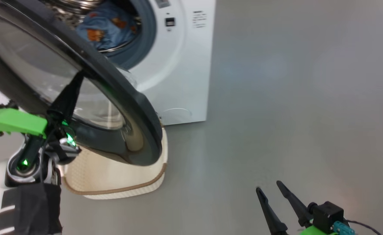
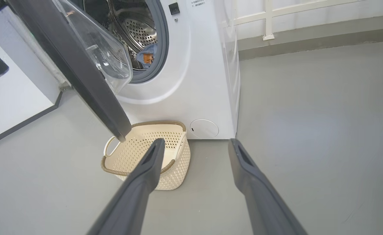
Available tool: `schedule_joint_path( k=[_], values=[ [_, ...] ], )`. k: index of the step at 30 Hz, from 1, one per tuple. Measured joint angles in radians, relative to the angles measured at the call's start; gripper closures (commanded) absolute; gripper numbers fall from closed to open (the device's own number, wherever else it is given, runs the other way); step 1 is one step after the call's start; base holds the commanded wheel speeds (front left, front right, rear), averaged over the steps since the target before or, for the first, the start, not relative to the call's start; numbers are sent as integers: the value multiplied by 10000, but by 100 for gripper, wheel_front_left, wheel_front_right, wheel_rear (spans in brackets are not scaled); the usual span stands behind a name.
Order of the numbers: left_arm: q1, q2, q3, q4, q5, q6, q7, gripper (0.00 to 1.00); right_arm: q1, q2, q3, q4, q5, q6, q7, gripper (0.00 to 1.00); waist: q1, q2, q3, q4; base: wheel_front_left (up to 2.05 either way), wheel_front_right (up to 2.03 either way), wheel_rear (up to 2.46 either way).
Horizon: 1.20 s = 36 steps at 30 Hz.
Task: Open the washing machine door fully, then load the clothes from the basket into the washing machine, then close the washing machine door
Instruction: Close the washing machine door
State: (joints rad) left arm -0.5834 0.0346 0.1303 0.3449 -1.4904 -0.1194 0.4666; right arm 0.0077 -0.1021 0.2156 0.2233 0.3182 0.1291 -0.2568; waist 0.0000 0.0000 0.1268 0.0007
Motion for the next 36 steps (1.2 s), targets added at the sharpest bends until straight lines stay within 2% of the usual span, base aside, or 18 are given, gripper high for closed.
schedule_joint_path(
  k=[14,24,36],
  values=[
    [-1041,40,94,1670,433,-8,-1833,100,-317,12,224,115,4,0,0,0,1,0,25,-1012,0,0,0],
    [-1723,25,-596,2679,353,6,-2803,100,-302,-33,355,238,12,0,0,0,1,0,-236,-795,0,0,0],
    [-1995,-79,-1494,3020,48,-10,-3363,100,-293,-192,587,320,90,0,0,0,0,0,-570,-725,0,0,0]
  ],
)
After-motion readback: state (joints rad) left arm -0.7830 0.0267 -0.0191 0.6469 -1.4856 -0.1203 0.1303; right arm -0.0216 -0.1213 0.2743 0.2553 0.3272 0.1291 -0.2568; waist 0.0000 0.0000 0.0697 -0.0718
